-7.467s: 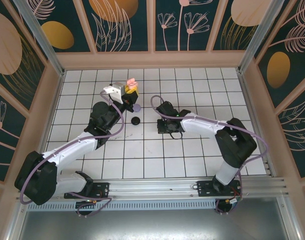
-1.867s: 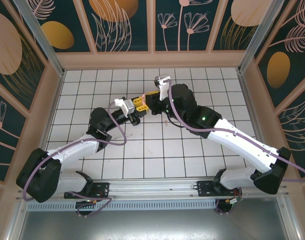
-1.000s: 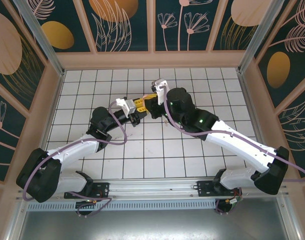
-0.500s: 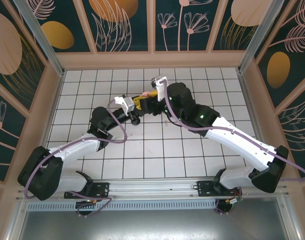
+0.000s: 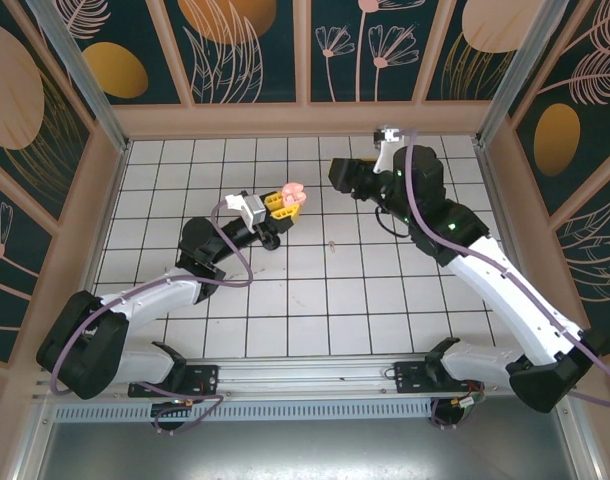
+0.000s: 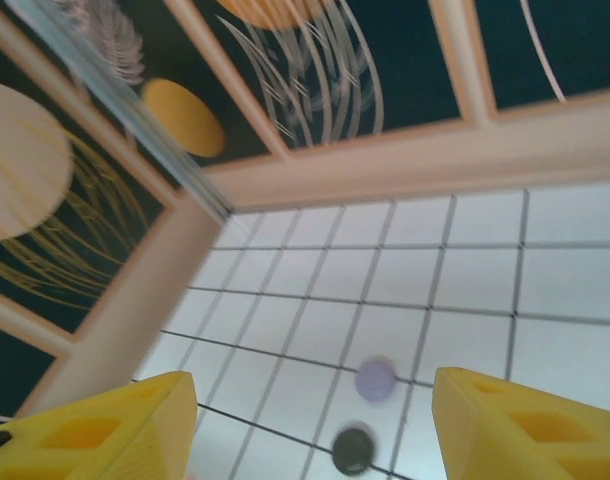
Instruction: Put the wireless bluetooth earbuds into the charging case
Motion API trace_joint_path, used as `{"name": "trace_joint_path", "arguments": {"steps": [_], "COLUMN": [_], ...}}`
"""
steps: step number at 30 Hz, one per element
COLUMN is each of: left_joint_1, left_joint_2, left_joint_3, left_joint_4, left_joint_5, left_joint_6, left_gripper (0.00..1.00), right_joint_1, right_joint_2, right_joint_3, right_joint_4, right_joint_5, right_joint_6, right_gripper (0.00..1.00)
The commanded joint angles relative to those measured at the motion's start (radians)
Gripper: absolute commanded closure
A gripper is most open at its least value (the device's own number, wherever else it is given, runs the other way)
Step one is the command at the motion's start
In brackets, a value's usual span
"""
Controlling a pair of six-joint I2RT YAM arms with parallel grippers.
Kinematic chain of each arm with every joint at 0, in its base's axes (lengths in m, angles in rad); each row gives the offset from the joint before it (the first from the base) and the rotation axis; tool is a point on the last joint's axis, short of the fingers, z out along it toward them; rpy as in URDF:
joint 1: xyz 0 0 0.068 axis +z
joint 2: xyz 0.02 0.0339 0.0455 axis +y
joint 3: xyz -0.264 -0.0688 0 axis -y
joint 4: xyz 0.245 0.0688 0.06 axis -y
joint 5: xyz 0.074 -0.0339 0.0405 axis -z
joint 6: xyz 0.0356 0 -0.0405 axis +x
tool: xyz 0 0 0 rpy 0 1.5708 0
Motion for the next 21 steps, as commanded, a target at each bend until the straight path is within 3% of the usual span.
{"name": "trace_joint_path", "arguments": {"steps": [1,10,21], "left_joint_1": [-0.006,-0.007,-0.006], "left_joint_2": [-0.024,-0.078,-0.106], "left_joint_3": [-0.013,-0.038,-0.045], "left_joint_4": [0.056,0.014,-0.009], "left_joint_5": [-0.028,-0.064,-0.069], "left_joint_6": [-0.016,-0.015,-0.008], "left_gripper": [1.00,1.00,1.00], "right_joint_1": [-0.036,-0.050,-0.044], "right_joint_2": [0.080,0.427,0.712], "right_joint_3": [-0.086,-0.111,0.070], "right_joint_4": [-0.067,-0.195,-0.334], "right_joint_5": [-0.045,-0.008,0.022], "right_joint_6": [0.051,-0.020,-0.045], "right_gripper": [0.36,0.43,0.48]}}
